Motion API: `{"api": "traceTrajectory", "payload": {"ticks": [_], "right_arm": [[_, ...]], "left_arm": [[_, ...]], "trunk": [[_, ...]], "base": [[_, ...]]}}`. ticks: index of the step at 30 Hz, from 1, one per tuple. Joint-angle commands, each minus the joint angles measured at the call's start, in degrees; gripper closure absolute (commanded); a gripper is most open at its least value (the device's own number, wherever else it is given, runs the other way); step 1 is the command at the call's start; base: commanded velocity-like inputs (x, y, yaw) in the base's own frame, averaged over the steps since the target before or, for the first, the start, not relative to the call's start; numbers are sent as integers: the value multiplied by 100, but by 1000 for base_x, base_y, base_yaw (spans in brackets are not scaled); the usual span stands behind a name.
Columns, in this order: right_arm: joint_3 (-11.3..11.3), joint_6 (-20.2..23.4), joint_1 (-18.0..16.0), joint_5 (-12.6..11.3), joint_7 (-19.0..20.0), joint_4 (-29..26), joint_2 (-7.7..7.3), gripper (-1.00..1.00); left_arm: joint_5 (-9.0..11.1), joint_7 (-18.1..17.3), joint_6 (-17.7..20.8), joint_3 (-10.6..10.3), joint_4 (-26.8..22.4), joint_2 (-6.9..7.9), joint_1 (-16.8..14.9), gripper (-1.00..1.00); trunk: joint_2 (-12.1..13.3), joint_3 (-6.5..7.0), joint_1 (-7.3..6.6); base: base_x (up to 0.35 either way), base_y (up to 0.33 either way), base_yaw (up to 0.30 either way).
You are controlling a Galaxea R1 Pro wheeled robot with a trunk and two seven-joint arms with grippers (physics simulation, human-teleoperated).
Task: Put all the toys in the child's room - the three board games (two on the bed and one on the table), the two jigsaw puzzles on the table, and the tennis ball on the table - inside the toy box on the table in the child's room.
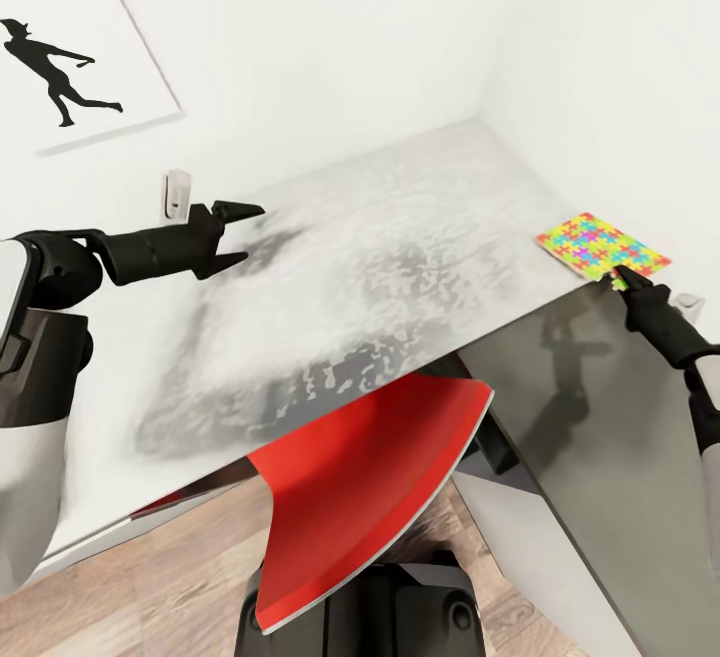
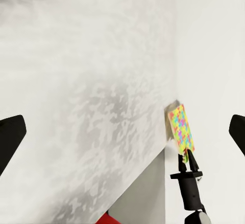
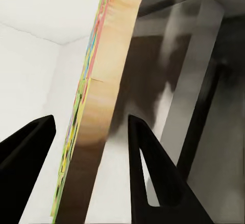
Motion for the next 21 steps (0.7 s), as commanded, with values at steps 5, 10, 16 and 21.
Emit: {"api": "traceTrajectory", "payload": {"ticks": [5,10,16,21], "right_arm": [[-9,56,250,-40,7,-371,15,100],[-5,63,615,-44,14,-916,41,100],[-7,276,892,-52,34,-1233,27,100],[-14,909,1193,-47,55,-1709,14,100]], "left_arm": [[59,53,-9,-3,-4,3,15,-100],[63,53,-9,-8,-5,-2,30,-100],[67,51,-13,-9,9,-6,36,-100],[66,50,-20,-9,15,-9,39,-100]], "trunk": [[-9,-7,3],[-9,-7,3],[-9,-7,3],[-9,-7,3]], "base": [[0,0,0],[-54,0,0],[-193,0,0],[-201,0,0]]}}
